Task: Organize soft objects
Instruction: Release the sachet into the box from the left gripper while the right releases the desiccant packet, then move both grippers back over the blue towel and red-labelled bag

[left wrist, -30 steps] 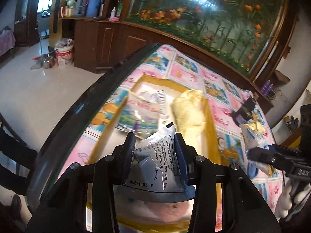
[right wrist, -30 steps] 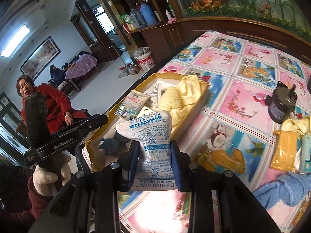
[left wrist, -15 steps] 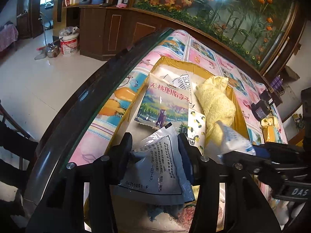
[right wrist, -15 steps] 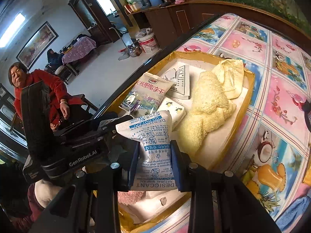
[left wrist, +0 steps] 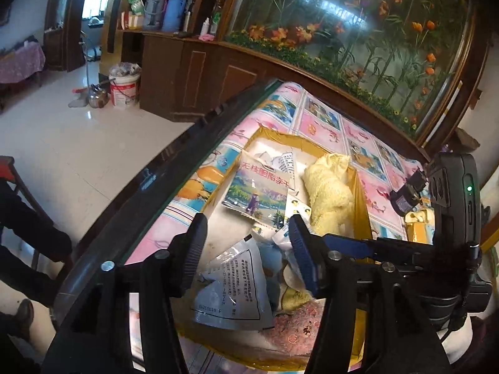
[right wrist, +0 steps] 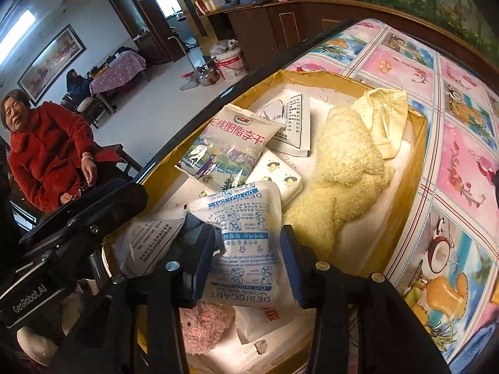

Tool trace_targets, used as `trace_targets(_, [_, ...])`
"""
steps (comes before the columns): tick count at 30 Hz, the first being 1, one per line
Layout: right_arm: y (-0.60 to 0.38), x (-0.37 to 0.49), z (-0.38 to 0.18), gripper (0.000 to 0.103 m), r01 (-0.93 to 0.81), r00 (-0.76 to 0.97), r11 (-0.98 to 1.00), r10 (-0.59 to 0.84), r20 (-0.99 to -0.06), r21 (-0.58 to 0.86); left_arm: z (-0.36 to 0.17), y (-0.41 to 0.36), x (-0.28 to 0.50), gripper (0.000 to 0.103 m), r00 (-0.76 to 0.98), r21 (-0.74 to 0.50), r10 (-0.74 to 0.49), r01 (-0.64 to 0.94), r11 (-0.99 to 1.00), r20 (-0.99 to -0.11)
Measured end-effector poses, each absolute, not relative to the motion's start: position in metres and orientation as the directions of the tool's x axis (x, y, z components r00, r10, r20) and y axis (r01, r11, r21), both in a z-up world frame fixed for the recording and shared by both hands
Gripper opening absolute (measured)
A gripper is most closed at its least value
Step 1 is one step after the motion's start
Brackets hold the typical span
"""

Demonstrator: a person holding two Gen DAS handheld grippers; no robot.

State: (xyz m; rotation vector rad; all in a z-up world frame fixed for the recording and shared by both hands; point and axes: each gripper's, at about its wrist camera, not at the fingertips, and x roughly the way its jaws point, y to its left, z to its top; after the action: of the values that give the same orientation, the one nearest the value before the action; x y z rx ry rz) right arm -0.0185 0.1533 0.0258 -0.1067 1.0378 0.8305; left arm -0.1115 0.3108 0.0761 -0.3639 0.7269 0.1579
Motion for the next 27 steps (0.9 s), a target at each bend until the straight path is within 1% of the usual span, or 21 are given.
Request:
trace_targets(1, [0.152, -0.018, 0.027, 0.046, -0.652, 0.242, 0.696, 0.566, -0.788, 0.3, 0.078, 0.309, -0.114, 0.067, 0.74, -0.254, 0.037, -0.277, 0.927, -0.671])
trace_targets(5, [0.144, -0.019, 0.037, 0.047, -0.642, 0.263, 0.698, 0.591, -0.763, 0.318, 0.086, 0.299, -0.122, 0.067, 0.754, -0.19, 0.109, -0.299, 0.935, -0.648])
trace_targets(9, [0.128, -0.024, 0.05, 0.048, -0.623, 0.297, 0.702, 0.62, -0.726, 0.345, 0.093, 0.281, -0.128, 0.067, 0.751, -0.09, 0.193, -0.318, 0.944, -0.632])
trace_targets(12, [0.114, -0.029, 0.058, 0.048, -0.61, 0.326, 0.709, 0.632, -0.703, 0.355, 0.097, 0.27, -0.132, 0.067, 0.755, -0.046, 0.227, -0.322, 0.945, -0.616])
trace_targets(19, [0.079, -0.04, 0.063, 0.05, -0.562, 0.364, 0.722, 0.654, -0.664, 0.404, 0.105, 0.241, -0.136, 0.067, 0.761, 0.007, 0.235, -0.29, 0.957, -0.604])
trace_targets(27, [0.04, -0.041, 0.06, 0.051, -0.498, 0.397, 0.737, 0.662, -0.636, 0.456, 0.11, 0.211, -0.139, 0.067, 0.763, 0.055, 0.231, -0.249, 0.967, -0.604])
